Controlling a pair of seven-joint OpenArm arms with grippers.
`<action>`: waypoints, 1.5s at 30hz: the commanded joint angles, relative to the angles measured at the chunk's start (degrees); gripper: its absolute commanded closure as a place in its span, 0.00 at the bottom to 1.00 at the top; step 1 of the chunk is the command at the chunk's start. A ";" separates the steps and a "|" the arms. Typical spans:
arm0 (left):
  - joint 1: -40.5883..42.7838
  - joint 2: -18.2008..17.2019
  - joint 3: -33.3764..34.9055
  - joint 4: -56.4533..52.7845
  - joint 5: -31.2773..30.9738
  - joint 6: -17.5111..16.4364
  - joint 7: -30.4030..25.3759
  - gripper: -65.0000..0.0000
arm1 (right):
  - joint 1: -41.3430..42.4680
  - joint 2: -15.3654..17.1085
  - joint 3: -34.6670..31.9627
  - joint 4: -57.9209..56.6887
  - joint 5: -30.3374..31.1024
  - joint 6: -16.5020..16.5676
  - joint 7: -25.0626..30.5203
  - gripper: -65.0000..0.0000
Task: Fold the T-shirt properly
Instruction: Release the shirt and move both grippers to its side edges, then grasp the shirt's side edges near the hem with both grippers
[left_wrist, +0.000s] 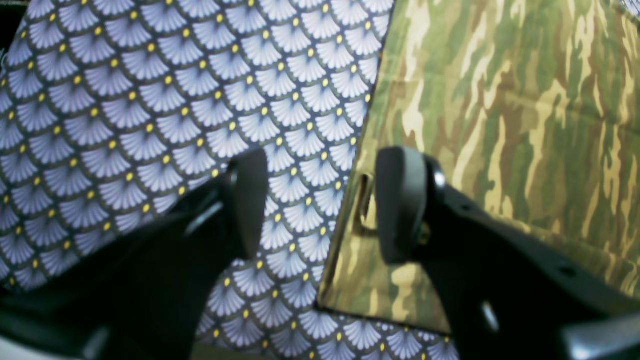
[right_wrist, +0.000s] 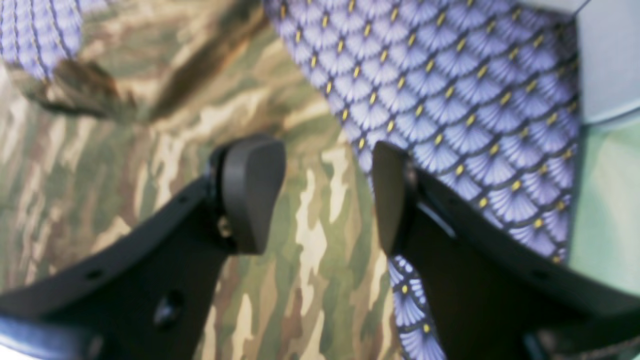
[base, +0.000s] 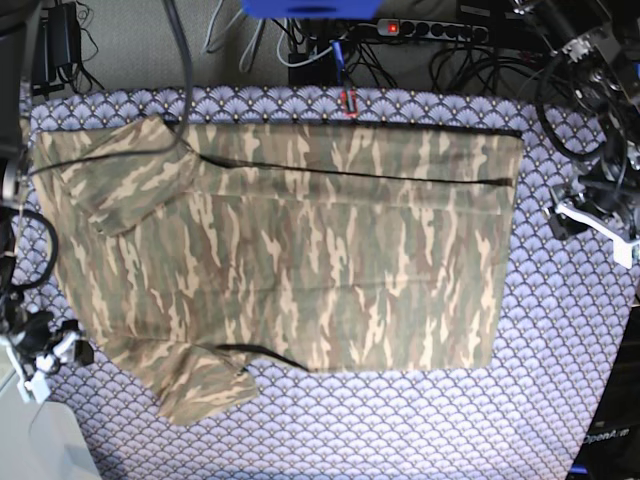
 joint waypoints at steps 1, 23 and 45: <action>-0.69 -0.87 -0.37 1.05 -0.55 -0.07 -1.19 0.48 | 0.91 1.05 0.05 0.89 0.98 0.17 2.53 0.49; -0.25 -0.43 -0.01 1.05 -0.81 -0.07 -1.19 0.48 | -8.94 -1.68 0.40 -0.43 1.07 -21.24 24.51 0.49; 0.63 -0.43 -0.28 1.13 -0.90 -0.33 -1.19 0.48 | -7.79 -3.35 -7.16 -10.01 0.98 -21.15 29.70 0.49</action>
